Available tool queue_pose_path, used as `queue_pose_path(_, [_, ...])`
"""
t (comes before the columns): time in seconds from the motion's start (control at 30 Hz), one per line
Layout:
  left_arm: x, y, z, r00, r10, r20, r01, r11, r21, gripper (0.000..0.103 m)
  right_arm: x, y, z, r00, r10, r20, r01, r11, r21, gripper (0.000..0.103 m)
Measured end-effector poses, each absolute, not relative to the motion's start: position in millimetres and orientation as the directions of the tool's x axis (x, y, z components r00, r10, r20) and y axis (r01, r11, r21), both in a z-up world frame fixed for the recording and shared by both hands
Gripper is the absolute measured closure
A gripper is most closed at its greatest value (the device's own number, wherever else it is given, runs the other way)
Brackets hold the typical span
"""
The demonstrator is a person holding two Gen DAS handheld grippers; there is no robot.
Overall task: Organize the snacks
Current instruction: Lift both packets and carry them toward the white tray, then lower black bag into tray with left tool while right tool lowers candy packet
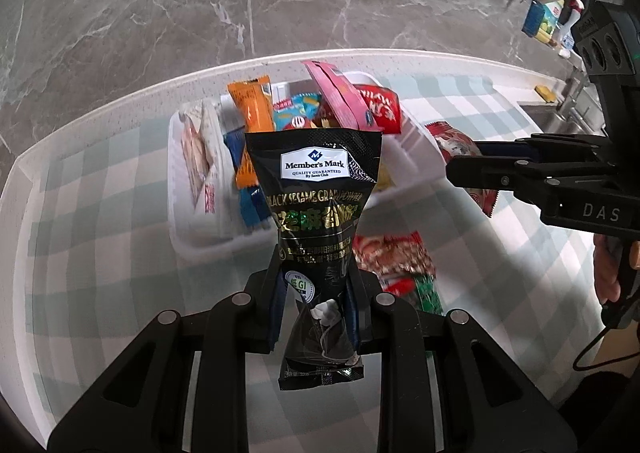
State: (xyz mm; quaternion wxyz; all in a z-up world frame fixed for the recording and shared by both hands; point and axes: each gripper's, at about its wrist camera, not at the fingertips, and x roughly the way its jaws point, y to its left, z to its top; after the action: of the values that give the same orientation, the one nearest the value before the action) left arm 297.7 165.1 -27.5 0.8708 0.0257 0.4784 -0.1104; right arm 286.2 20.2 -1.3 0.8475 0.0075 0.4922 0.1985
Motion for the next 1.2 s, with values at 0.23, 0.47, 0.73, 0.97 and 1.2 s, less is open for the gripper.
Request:
queue_pose_path(0.23, [328, 172, -26, 0.526, -0.163, -0.835, 0.201, 0.977, -0.064, 0.081, 313, 22, -1, 0.445, 0.350, -0.825, -0.333, 0.919, 0.210, 0.069])
queue_pose_path(0.47, [358, 180, -26, 0.529, -0.165, -0.832, 0.181, 0.980, -0.080, 0.081, 342, 26, -3, 0.447, 0.361, -0.819, -0.335, 0.916, 0.221, 0.069])
queue_pose_path(0.73, [395, 185, -23, 0.533, -0.179, -0.827, 0.177, 0.979, -0.098, 0.081, 375, 42, -7, 0.438, 0.387, -0.812, -0.353, 0.904, 0.240, 0.069])
queue_pose_path(0.97, [423, 191, -32, 0.514, -0.182, -0.838, 0.164, 0.980, -0.113, 0.081, 398, 57, -14, 0.427, 0.401, -0.810, -0.364, 0.897, 0.252, 0.069])
queue_pose_path(1.2, [445, 202, -44, 0.499, -0.179, -0.848, 0.140, 0.982, -0.125, 0.080, 416, 66, -30, 0.408, 0.391, -0.825, -0.361, 0.899, 0.247, 0.069])
